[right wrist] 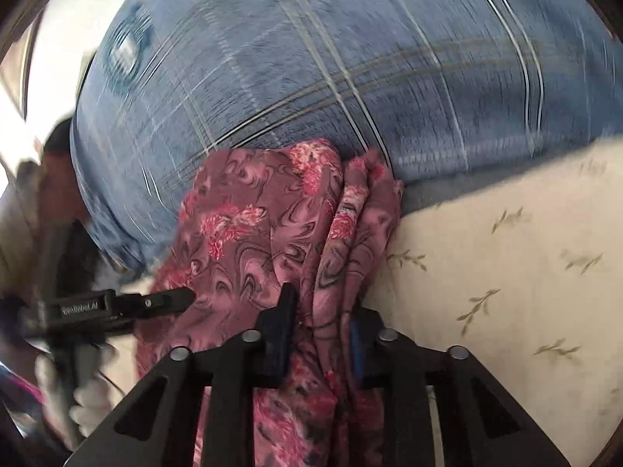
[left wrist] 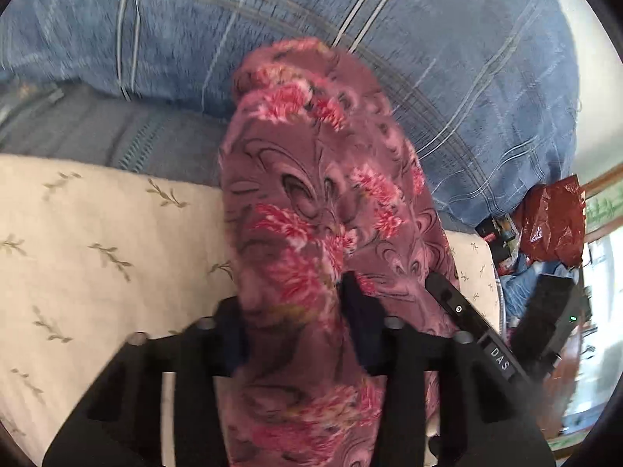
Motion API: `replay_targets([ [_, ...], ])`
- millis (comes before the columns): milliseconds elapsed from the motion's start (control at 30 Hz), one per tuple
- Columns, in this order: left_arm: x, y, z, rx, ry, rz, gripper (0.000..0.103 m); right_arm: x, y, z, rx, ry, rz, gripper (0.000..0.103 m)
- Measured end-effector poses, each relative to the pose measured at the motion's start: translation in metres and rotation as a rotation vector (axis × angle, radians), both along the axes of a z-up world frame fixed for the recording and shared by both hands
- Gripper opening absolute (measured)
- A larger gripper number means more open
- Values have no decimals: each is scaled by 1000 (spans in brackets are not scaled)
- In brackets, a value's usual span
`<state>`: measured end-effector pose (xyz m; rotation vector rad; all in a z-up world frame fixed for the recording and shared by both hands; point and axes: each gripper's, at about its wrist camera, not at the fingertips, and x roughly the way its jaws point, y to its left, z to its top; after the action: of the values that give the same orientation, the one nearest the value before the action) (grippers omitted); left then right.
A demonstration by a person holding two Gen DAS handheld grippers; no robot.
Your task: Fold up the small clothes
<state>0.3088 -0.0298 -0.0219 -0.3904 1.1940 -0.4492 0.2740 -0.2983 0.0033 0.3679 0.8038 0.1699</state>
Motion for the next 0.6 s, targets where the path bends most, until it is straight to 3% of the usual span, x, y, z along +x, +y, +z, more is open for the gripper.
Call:
replay_targets([
  [67, -11, -4, 15, 40, -61, -10, 28, -6, 16, 13, -85, -26, -17, 21],
  [200, -30, -8, 40, 95, -143, -22, 27, -23, 34, 34, -126, -76, -35, 21],
  [400, -69, 30, 73, 79, -197, -19, 27, -64, 57, 58, -51, -118, -10, 21],
  [600, -119, 96, 84, 62, -202, 11, 28, -106, 110, 62, 67, -133, 80, 22],
])
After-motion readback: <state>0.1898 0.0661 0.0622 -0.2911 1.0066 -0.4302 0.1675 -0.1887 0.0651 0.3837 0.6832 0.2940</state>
